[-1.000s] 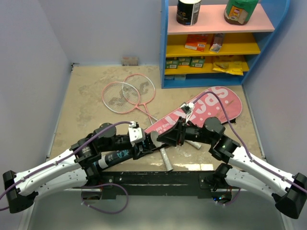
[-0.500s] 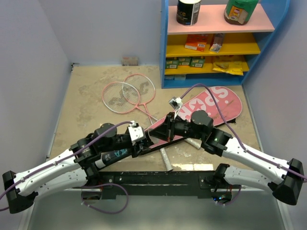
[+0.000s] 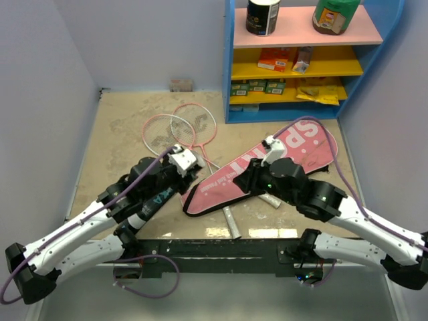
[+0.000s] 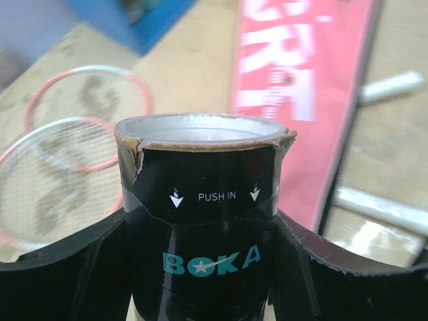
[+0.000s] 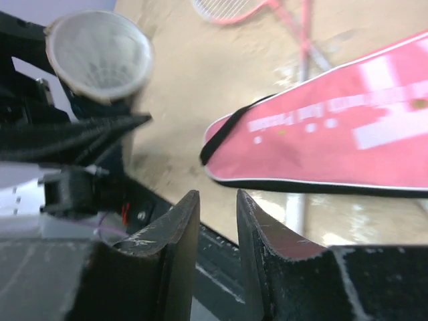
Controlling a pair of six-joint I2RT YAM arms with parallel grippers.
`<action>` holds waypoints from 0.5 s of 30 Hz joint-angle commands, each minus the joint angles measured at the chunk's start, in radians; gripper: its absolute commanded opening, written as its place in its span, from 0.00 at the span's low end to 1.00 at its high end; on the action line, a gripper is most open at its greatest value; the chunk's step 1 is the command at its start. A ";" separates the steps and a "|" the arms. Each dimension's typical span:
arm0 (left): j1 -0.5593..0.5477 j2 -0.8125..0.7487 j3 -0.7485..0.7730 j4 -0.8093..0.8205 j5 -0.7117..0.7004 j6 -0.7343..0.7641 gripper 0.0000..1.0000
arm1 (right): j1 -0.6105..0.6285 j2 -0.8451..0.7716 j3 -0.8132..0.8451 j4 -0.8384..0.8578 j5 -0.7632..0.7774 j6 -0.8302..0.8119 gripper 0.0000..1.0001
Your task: Pack up the badminton gear
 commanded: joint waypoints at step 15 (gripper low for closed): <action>0.727 0.742 0.440 -0.006 -0.341 0.026 0.00 | 0.004 -0.233 -0.065 -0.185 0.185 0.103 0.33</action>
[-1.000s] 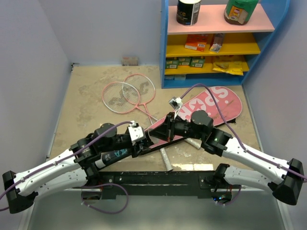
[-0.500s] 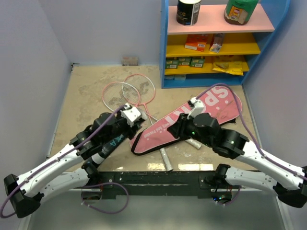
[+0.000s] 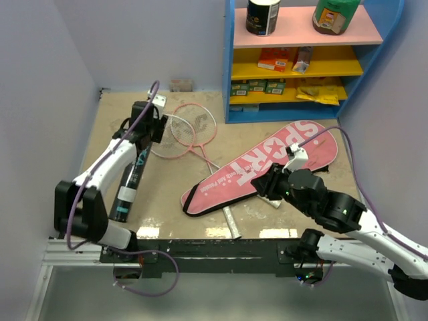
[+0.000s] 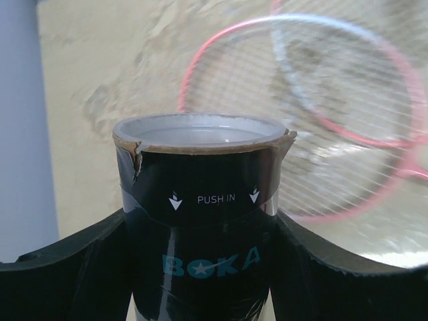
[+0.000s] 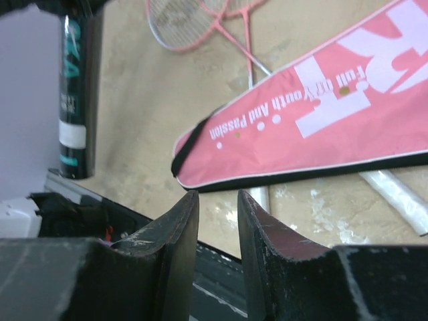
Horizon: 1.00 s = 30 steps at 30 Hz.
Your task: Pack up the badminton gear
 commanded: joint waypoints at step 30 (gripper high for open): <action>0.209 0.165 0.354 -0.118 0.195 -0.099 1.00 | 0.003 0.026 -0.121 0.022 -0.091 0.011 0.48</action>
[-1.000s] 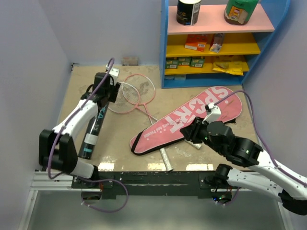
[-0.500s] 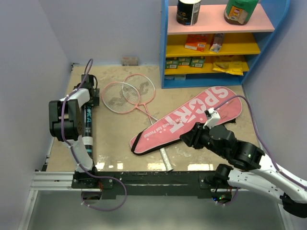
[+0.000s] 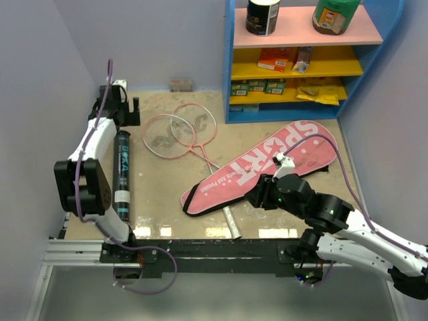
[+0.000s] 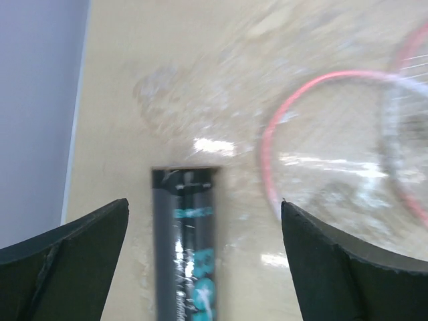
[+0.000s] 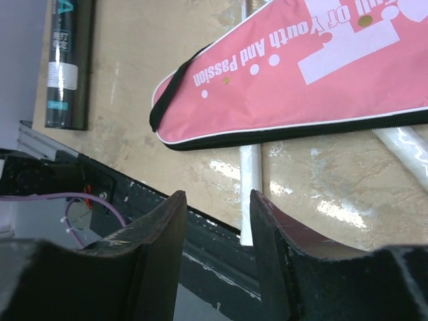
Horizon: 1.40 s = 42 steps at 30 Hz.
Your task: Pack up the badminton gear
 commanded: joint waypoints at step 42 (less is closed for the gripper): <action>-1.295 -0.467 -0.579 0.215 -0.352 -0.006 1.00 | -0.043 0.323 -0.399 0.614 0.245 0.744 0.44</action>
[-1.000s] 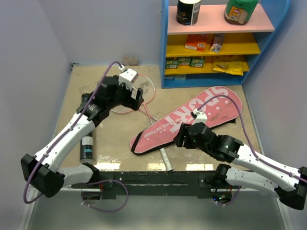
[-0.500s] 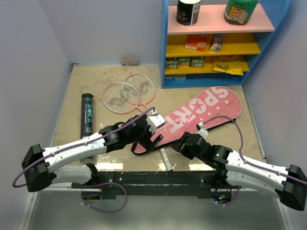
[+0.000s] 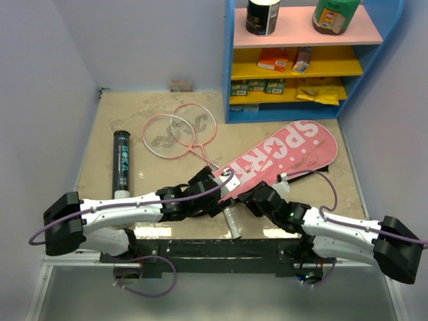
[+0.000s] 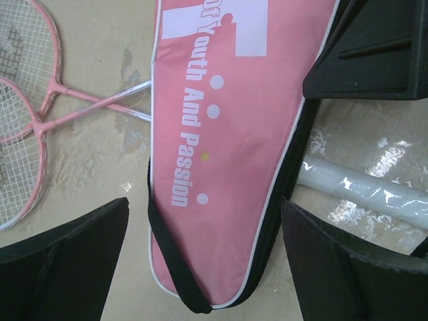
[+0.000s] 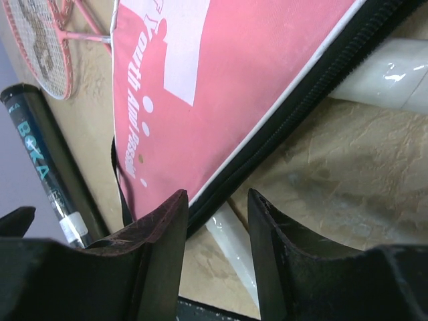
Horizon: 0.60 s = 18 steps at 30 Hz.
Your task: Pack up the badminton gear
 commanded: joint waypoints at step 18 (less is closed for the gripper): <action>-0.033 -0.007 -0.026 0.083 -0.079 0.026 1.00 | -0.184 0.176 0.051 0.207 -0.018 -0.076 0.13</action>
